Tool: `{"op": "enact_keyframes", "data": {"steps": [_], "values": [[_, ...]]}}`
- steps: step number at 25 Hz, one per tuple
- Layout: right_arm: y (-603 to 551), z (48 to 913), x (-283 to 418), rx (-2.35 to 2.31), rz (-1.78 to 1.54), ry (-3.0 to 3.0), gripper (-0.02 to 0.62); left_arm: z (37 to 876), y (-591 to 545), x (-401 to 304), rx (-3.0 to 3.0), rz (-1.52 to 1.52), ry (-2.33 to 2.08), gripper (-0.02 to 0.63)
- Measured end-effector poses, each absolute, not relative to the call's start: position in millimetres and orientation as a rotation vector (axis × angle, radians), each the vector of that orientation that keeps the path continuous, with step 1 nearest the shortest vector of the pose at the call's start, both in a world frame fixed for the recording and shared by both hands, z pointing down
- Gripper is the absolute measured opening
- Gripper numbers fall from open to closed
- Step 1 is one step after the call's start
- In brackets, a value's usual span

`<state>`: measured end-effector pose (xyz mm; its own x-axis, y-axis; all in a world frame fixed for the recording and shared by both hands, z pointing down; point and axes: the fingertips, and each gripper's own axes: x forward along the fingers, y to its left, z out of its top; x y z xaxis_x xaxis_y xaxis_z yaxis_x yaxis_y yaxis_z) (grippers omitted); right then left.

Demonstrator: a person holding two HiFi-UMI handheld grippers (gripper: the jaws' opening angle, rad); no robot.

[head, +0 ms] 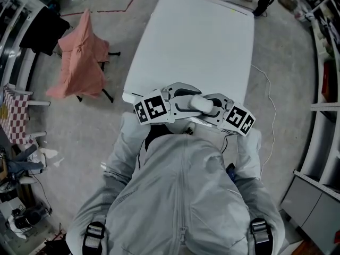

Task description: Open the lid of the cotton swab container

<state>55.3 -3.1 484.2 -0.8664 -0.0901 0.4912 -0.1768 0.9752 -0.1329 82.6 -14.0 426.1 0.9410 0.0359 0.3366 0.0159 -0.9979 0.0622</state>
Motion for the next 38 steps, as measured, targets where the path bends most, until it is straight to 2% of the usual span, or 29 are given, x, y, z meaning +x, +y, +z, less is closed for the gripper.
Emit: {"op": "enact_keyframes", "data": {"steps": [13, 23, 28, 33, 38], "values": [[0, 461, 42, 0.298, 0.293, -2.801, 0.224, 410, -17, 62, 2.938, 0.270, -0.002, 0.250], [2, 472, 48, 0.390, 0.057, -2.648, 0.224, 423, -6, 68, 2.961, 0.400, 0.064, 0.250], [6, 473, 49, 0.404, 0.133, -2.679, 0.224, 424, -5, 69, 2.914, 0.279, 0.046, 0.250], [2, 483, 47, 0.459, -0.020, -2.581, 0.222, 413, -11, 71, 2.770, 0.071, 0.019, 0.235], [-3, 480, 48, 0.456, 0.009, -2.610, 0.222, 413, -17, 75, 2.771, 0.105, 0.015, 0.236]]}}
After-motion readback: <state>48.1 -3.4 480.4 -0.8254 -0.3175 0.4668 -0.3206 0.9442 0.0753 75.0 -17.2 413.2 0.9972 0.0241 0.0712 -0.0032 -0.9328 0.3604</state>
